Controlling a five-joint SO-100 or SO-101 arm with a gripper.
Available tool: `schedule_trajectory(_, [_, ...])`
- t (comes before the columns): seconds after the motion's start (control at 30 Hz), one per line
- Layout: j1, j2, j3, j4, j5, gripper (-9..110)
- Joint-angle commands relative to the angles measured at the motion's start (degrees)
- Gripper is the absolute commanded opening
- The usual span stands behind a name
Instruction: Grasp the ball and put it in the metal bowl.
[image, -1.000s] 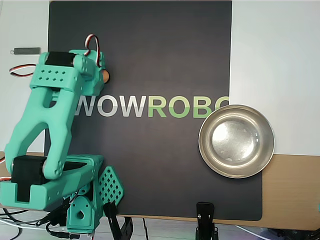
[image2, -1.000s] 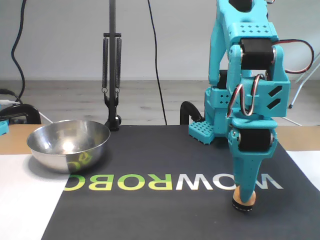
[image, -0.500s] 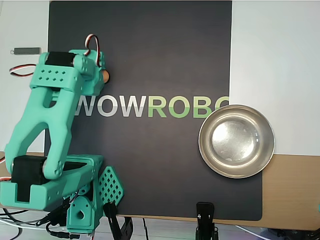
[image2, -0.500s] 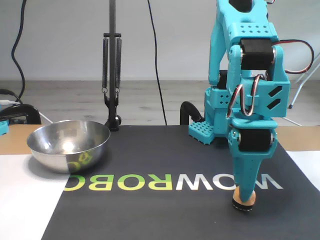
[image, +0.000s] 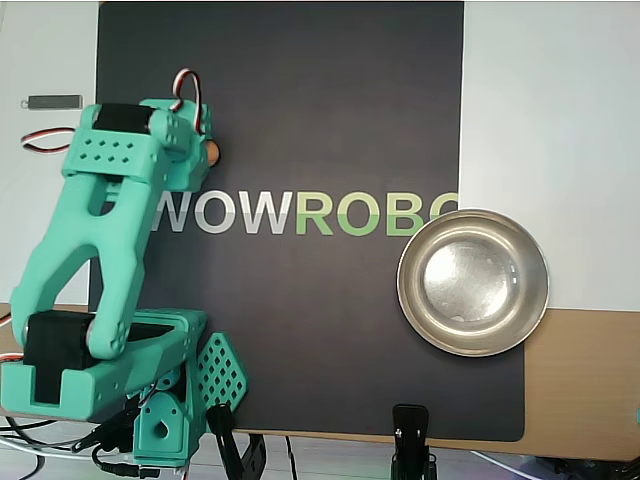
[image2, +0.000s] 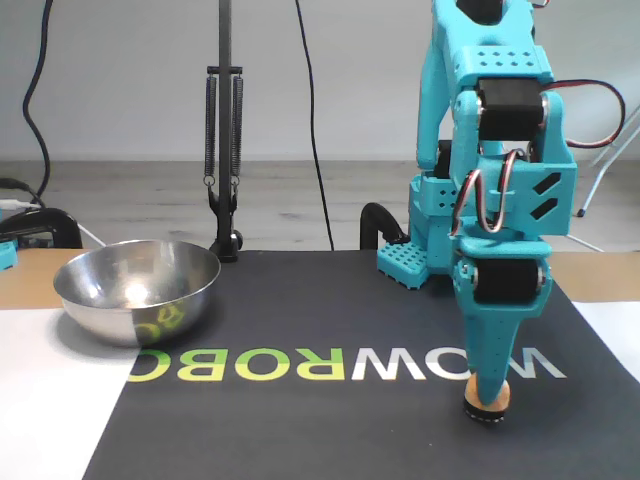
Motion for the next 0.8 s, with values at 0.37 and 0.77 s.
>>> schedule_trajectory(0.37, [0.4, 6.6, -10.1, 11.7, 0.4, 31])
schedule_trajectory(0.77, [2.6, 6.8, -25.8, 24.9, 0.4, 31])
